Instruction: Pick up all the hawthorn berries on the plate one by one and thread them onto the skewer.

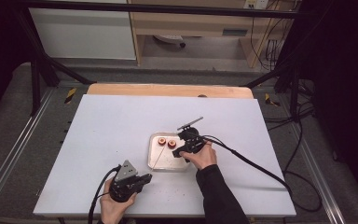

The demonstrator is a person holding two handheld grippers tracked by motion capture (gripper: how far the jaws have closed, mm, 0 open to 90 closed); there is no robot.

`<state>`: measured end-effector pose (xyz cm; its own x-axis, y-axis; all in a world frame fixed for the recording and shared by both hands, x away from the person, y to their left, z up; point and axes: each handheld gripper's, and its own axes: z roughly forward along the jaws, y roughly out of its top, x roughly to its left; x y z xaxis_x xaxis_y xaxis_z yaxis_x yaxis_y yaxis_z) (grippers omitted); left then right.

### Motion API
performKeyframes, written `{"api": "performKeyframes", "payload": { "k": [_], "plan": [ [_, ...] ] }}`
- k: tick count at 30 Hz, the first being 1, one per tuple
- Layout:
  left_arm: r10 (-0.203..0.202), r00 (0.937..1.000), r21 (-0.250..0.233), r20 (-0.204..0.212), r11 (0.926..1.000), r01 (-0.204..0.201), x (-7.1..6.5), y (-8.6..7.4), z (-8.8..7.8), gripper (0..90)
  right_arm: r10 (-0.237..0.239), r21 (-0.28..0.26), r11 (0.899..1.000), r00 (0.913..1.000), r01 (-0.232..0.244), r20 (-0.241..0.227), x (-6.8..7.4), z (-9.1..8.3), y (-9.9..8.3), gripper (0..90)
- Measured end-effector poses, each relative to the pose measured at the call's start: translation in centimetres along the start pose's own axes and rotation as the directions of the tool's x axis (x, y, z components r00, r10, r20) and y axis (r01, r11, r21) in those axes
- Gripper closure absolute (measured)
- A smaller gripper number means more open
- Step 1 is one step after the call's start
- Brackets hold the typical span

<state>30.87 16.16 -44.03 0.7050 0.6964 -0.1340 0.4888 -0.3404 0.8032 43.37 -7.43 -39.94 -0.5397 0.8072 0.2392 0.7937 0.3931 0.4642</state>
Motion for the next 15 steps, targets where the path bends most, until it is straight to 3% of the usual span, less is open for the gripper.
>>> {"api": "performKeyframes", "payload": {
  "k": [9, 12, 15],
  "plan": [
    [-0.002, 1.0000, 0.003, -0.009, 1.0000, 0.002, -0.3, 0.1, 0.3, 88.4, 0.022, -0.082, 0.996, 0.9983, -0.027, -0.054, -0.4, -1.5, -0.4, 60.0],
    [-0.002, 0.9999, 0.003, -0.013, 1.0000, 0.002, -0.5, 0.2, 0.4, 88.4, 0.038, -0.119, 0.992, 0.9970, -0.046, -0.068, -0.5, -2.0, -0.6, 60.0],
    [-0.001, 0.9999, 0.003, -0.014, 1.0000, 0.001, -0.6, 0.3, 0.5, 88.5, 0.055, -0.188, 0.980, 0.9943, -0.071, -0.091, -0.9, -2.6, -1.0, 60.1]
  ]
}}
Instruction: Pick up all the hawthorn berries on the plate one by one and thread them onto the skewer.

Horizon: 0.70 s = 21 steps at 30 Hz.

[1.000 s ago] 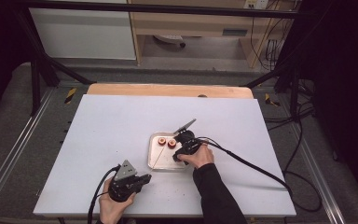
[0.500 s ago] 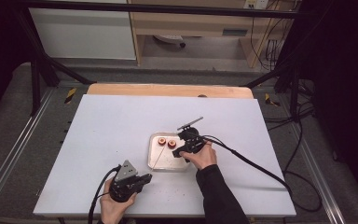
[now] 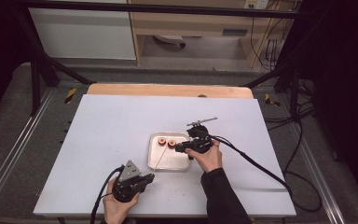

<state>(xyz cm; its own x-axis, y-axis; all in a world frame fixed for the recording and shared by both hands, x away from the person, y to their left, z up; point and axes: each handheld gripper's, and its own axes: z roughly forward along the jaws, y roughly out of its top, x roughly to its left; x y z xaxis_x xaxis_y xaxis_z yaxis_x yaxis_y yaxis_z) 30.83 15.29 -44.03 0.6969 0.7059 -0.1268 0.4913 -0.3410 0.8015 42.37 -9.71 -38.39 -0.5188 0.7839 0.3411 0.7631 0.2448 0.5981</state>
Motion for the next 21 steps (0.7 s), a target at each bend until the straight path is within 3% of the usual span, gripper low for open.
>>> {"api": "performKeyframes", "payload": {
  "k": [5, 7, 9, 11, 13, 21],
  "plan": [
    [-0.006, 1.0000, -0.001, 0.001, 1.0000, 0.006, -0.3, 0.1, 0.2, 88.5, 0.033, -0.066, 0.997, 0.9992, -0.034, -0.020, -0.4, -0.6, -0.4, 60.1],
    [-0.013, 0.9999, -0.002, -0.004, 0.9999, 0.013, -0.4, 0.1, 0.3, 88.4, 0.047, -0.113, 0.992, 0.9984, -0.050, -0.032, -0.6, -1.0, -0.6, 60.0],
    [-0.017, 0.9998, -0.003, -0.008, 0.9999, 0.017, -0.5, 0.1, 0.4, 88.4, 0.053, -0.124, 0.991, 0.9980, -0.057, -0.035, -0.6, -1.2, -0.7, 60.1],
    [-0.019, 0.9998, -0.004, -0.011, 0.9998, 0.019, -0.6, 0.1, 0.5, 88.4, 0.068, -0.173, 0.982, 0.9962, -0.076, -0.055, -0.8, -1.5, -0.9, 60.1],
    [-0.023, 0.9996, -0.005, -0.015, 0.9997, 0.023, -0.7, 0.1, 0.6, 88.4, 0.069, -0.183, 0.980, 0.9959, -0.079, -0.059, -0.9, -1.6, -1.0, 60.1],
    [-0.047, 0.9985, -0.023, -0.030, 0.9987, 0.046, -1.3, 0.3, 0.9, 88.4, 0.108, -0.309, 0.941, 0.9879, -0.137, -0.112, -1.2, -2.2, -1.5, 60.0]
  ]
}}
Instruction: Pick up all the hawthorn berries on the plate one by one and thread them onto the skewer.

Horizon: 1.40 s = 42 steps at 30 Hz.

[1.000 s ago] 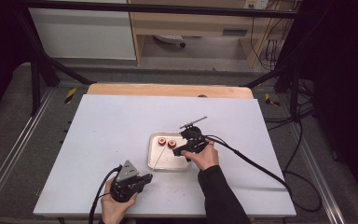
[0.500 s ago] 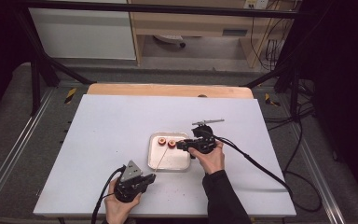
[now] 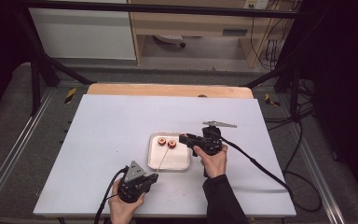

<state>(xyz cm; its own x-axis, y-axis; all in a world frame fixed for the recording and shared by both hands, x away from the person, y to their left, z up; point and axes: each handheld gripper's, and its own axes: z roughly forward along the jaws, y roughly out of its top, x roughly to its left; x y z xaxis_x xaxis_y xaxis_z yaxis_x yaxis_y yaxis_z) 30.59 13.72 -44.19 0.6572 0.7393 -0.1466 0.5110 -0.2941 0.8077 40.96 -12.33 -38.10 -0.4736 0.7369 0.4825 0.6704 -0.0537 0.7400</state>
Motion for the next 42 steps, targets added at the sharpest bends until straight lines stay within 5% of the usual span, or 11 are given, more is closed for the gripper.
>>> {"api": "performKeyframes", "payload": {
  "k": [9, 19, 34, 42],
  "plan": [
    [-0.029, 0.9994, -0.004, -0.018, 0.9996, 0.029, -0.6, 0.2, 0.5, 88.4, 0.053, -0.123, 0.991, 0.9976, -0.058, -0.044, 0.1, -0.1, -0.3, 60.1],
    [-0.072, 0.9973, -0.023, -0.015, 0.9972, 0.071, -1.4, 1.0, 1.1, 88.4, 0.080, -0.230, 0.968, 0.9922, -0.100, -0.096, 0.6, -0.3, -0.3, 60.1],
    [-0.115, 0.9934, -0.073, 0.001, 0.9907, 0.114, -2.9, 2.4, 2.1, 88.4, 0.103, -0.307, 0.940, 0.9802, -0.151, -0.170, 1.3, -0.6, -0.6, 60.1],
    [-0.122, 0.9925, -0.084, 0.006, 0.9890, 0.122, -3.0, 2.6, 2.1, 88.4, 0.099, -0.312, 0.937, 0.9767, -0.156, -0.190, 1.5, -0.7, -0.7, 60.1]
  ]
}}
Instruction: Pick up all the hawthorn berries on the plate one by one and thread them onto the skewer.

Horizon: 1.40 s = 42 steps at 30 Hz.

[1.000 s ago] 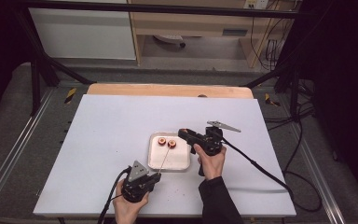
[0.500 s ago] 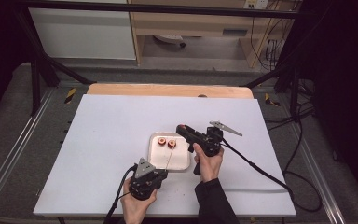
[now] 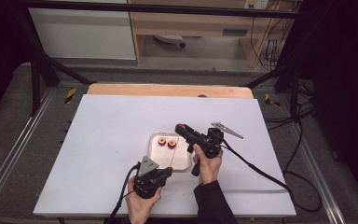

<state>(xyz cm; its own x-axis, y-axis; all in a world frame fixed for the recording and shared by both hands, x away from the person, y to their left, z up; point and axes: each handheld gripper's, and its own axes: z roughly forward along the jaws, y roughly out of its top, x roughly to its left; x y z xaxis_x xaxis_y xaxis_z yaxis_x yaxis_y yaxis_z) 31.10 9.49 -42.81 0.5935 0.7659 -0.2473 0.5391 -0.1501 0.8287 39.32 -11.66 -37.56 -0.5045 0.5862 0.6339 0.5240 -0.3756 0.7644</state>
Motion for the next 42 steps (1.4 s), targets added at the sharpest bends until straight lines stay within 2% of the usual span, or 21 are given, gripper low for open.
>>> {"api": "performKeyframes", "payload": {
  "k": [14, 31, 42],
  "plan": [
    [-0.018, 0.9998, -0.016, 0.004, 0.9997, 0.018, 0.1, 0.1, -0.1, 88.4, 0.006, 0.007, 1.000, 0.9999, -0.006, -0.016, 0.1, 0.1, -0.4, 60.1],
    [-0.088, 0.9959, -0.033, 0.022, 0.9956, 0.088, 0.3, 0.4, 0.1, 88.5, -0.017, 0.038, 0.999, 0.9995, 0.018, -0.027, 0.1, 0.2, -1.2, 60.2],
    [-0.076, 0.9971, -0.044, 0.010, 0.9961, 0.076, 0.5, 1.4, 0.2, 88.5, -0.024, 0.093, 0.995, 0.9989, 0.028, -0.039, 0.1, 0.3, -1.9, 60.3]
  ]
}}
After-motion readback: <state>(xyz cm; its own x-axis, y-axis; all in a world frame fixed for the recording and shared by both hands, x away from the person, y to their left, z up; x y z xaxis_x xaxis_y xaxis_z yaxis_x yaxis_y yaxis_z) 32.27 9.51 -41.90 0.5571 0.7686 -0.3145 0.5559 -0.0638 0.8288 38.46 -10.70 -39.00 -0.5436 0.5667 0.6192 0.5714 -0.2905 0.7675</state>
